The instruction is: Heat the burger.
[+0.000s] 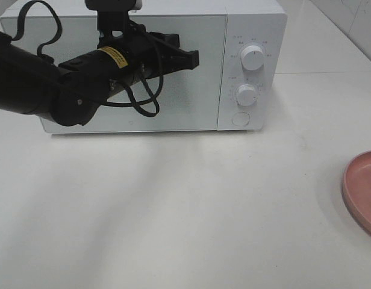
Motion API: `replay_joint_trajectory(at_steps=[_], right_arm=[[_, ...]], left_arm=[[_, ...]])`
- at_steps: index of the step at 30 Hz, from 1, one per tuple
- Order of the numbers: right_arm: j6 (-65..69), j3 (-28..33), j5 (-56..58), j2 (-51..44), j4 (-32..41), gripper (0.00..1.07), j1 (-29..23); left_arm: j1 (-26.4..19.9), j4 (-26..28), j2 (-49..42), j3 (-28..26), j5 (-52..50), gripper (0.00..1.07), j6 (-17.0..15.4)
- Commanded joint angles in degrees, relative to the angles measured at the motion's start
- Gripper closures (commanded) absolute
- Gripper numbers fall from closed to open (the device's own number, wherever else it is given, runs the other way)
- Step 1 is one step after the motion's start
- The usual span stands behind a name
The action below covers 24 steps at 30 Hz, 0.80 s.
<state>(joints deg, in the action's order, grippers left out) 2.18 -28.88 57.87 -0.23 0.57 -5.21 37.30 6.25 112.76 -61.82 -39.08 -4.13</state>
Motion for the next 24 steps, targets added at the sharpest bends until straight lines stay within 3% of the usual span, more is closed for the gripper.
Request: replay_joint_trajectory(at_steps=[1,7,12,17,19,20,22,23,24], right_arm=[[-0.29,0.17,-0.86,-1.6,0.29,0.33,0.17],[-0.29,0.17,-0.86,-1.6,0.29,0.33,0.17],[-0.29,0.17,-0.86,-1.6,0.29,0.33,0.17],[-0.29,0.17,-0.86,-1.6,0.29,0.33,0.17],[-0.29,0.17,-0.86,-1.6,0.29,0.33,0.17],[-0.29,0.17,-0.86,-1.6,0.29,0.33,0.17],[-0.29,0.17,-0.86,-1.6,0.29,0.33,0.17],[-0.29,0.17,-0.86,-1.6,0.29,0.33,0.17],[-0.29,0.17,-0.86,-1.6,0.29,0.33,0.17]], left_arm=[[-1.6,6.13,1.15,-2.52,-1.66,1.07,0.11],[-1.03,4.53,0.11,-2.41,2.06,1.07,0.17],[1.2,3.95,-4.07,-2.41,14.27,1.07,0.52],[4.13,3.95,-8.25,-2.41,27.56,1.02,3.32],[4.87,3.95,-10.08,-2.41,37.64,0.86,3.09],[4.87,3.95,-10.08,-2.41,37.64,0.86,3.09],[5.1,4.13,-11.86,-2.41,46.41,0.49,2.86],[5.1,4.13,-11.86,-2.41,46.41,0.49,2.86],[5.1,4.18,-12.89,-2.41,51.39,0.2,2.75]])
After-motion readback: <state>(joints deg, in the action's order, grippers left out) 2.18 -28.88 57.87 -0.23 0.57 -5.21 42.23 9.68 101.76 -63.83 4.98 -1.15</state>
